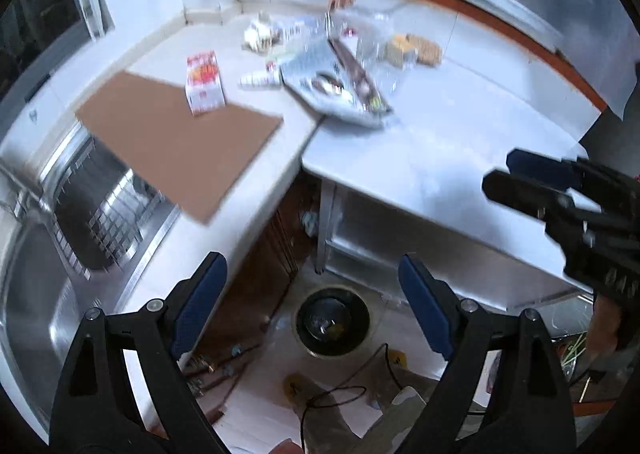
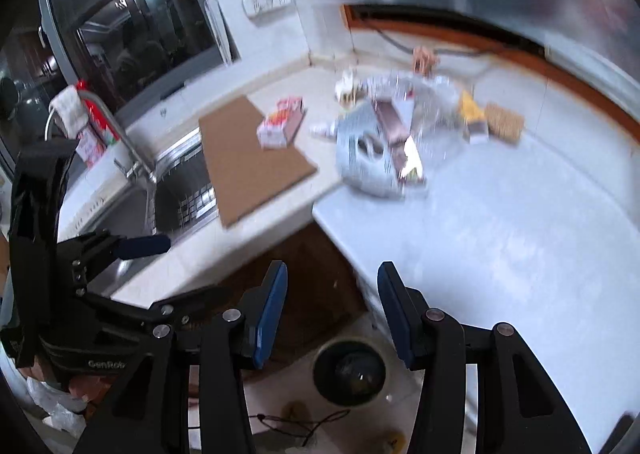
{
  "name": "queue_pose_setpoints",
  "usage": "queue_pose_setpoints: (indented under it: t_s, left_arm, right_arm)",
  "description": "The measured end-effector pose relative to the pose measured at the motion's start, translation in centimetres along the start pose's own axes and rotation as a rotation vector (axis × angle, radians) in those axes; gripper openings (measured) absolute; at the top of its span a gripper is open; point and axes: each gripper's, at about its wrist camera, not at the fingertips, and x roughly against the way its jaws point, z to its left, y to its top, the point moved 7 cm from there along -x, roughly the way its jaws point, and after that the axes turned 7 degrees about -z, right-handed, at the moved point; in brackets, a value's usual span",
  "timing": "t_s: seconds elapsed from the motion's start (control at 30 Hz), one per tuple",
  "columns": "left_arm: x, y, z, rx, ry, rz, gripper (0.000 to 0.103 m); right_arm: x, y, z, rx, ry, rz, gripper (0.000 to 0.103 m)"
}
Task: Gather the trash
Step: 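Raise both tools back up toward the counter trash, then grasp the pink B.Duck carton with the left tool while the right tool grasps the brown-strip sachet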
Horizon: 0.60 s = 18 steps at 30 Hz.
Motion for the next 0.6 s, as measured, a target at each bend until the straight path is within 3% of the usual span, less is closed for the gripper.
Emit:
queue_pose_setpoints:
  t_s: [0.13, 0.33, 0.47, 0.6]
  left_arm:
    - [0.1, 3.3, 0.8, -0.022, 0.007, -0.03, 0.086]
    - [-1.3, 9.6, 3.6, -0.025, 0.046, -0.063, 0.086]
    - [-3.8, 13.2, 6.4, 0.02, 0.061, -0.055, 0.086]
    - [-7.6, 15.8, 8.9, 0.073, 0.031, -0.024, 0.086]
  right_arm:
    - [-0.6, 4.9, -1.5, -0.019, 0.009, -0.025, 0.049]
    - [-5.0, 10.5, -3.7, -0.014, 0.012, -0.019, 0.049]
    - [-8.8, 12.4, -5.0, -0.006, 0.023, 0.006, 0.049]
    - [-13.6, 12.7, -6.4, -0.002, 0.025, 0.043, 0.055]
